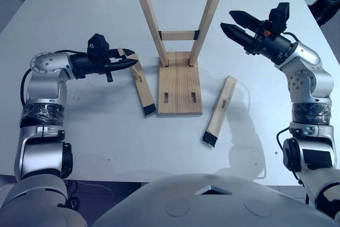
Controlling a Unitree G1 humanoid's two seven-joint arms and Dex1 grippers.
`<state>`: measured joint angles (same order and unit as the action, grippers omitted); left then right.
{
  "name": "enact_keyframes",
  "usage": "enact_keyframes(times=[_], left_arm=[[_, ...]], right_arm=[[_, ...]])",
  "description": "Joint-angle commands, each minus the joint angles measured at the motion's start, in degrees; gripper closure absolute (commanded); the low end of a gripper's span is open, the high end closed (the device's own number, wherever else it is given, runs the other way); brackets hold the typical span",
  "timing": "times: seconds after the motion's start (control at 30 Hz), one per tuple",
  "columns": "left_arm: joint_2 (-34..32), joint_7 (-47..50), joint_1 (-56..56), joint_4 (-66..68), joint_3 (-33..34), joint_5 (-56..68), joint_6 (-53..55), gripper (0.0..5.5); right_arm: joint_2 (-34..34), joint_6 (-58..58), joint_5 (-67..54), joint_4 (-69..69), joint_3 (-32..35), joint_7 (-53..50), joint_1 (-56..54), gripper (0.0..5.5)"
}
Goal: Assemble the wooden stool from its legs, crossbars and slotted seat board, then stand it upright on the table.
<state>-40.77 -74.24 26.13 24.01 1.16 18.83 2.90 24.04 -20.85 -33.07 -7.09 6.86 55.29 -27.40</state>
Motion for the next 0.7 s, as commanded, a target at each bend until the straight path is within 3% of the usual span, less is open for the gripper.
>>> enact_keyframes(times=[0.03,0.27,0.7], left_arm=[[0.8,-0.8,-0.2,0.8,-1.3,-1.4,-1.0,4.19],[0.4,-1.6,-2.0,1.9,-3.2,-3.6,-3.2,4.19],[-3.2,-8.9,-6.7,-4.1,-5.9,-1.1,3.9,4.19]], right_arm=[[-0.4,0.1,0.5,-0.7,-0.4,-0.3,0.1,2.56],[-0.4,-0.4,0.5,-1.4,-0.4,0.2,-0.1,2.56],[-2.6,-0.6,0.4,1.6,-0.9,-2.3,4.4,2.56]])
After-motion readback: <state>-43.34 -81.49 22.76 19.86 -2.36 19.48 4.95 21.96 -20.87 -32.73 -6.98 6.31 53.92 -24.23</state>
